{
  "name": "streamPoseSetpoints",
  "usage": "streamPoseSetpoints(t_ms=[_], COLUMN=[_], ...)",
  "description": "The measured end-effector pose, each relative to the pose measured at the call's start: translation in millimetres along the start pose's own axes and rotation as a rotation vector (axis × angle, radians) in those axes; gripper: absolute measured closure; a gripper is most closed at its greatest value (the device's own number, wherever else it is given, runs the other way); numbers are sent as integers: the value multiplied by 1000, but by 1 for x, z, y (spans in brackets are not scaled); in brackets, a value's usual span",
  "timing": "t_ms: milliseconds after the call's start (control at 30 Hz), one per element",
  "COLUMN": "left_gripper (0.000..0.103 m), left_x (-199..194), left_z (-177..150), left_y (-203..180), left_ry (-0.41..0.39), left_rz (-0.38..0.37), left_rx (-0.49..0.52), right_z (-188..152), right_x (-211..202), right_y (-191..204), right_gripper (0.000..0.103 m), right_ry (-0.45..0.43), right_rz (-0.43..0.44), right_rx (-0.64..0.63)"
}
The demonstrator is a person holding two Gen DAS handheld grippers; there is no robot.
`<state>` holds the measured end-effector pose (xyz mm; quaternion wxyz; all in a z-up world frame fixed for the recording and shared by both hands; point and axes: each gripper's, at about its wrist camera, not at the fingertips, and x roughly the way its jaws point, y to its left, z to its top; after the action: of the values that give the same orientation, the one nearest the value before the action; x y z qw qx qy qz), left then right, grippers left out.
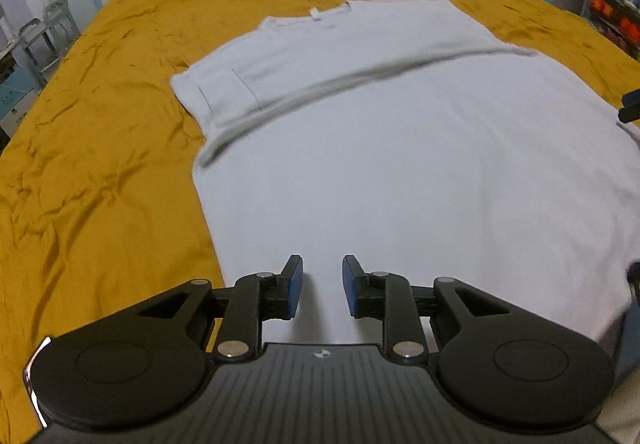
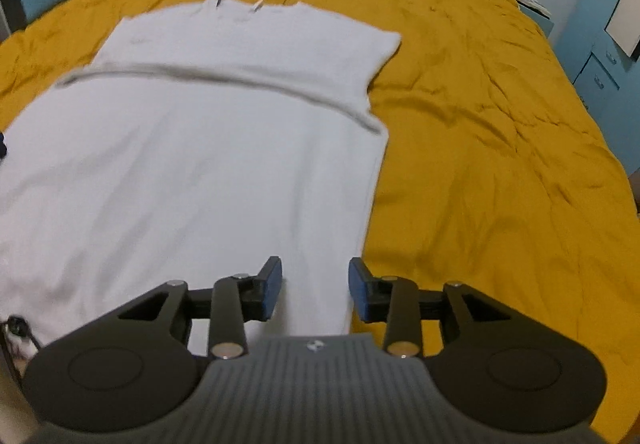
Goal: Fold small clothes
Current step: 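Grasp the sweatshirt hem with both grippers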
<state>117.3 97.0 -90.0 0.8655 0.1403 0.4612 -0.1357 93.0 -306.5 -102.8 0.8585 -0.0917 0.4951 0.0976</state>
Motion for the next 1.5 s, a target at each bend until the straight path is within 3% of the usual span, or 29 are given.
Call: streamPoseSetpoints(t_ms=[200, 367, 433, 567, 767, 900, 1000, 1100, 1233, 1367, 1433, 1500], left_gripper=[67, 52, 42, 41, 33, 22, 21, 19, 36, 56, 77, 90], left_x=[-17, -37, -42, -47, -32, -21, -8, 1, -3, -16, -26, -35], left_z=[-30, -49, -56, -75, -96, -108, -117, -120, -118, -112, -106, -99], left_y=[-16, -35, -42, -58, -79, -93, -104, -108, -104, -96, -92, -87], left_ry=[14, -12, -2, 32, 62, 67, 74, 74, 56, 28, 11, -5], left_rz=[-59, -82, -99, -110, 5, 69, 127, 157, 154, 149, 143, 133], left_rx=[106, 235, 286, 399, 565, 684, 771, 785, 733, 661, 617, 561], right_z=[-42, -63, -67, -77, -90, -101, -108, -110, -109, -111, -111, -112], right_x=[-14, -33, -40, -53, -52, -42, -31, -21, -19, -30, -35, -40], right_y=[15, 26, 31, 49, 67, 76, 81, 85, 84, 79, 75, 73], right_gripper=[67, 66, 64, 60, 40, 26, 24, 23, 27, 58, 73, 94], right_ry=[29, -7, -16, -29, -12, 0, 17, 27, 28, 2, -12, -19], right_rz=[24, 11, 31, 52, 72, 54, 49, 36, 32, 8, 7, 2], right_rx=[-62, -102, -134, -251, -380, -473, -515, -533, -526, -514, -500, -495])
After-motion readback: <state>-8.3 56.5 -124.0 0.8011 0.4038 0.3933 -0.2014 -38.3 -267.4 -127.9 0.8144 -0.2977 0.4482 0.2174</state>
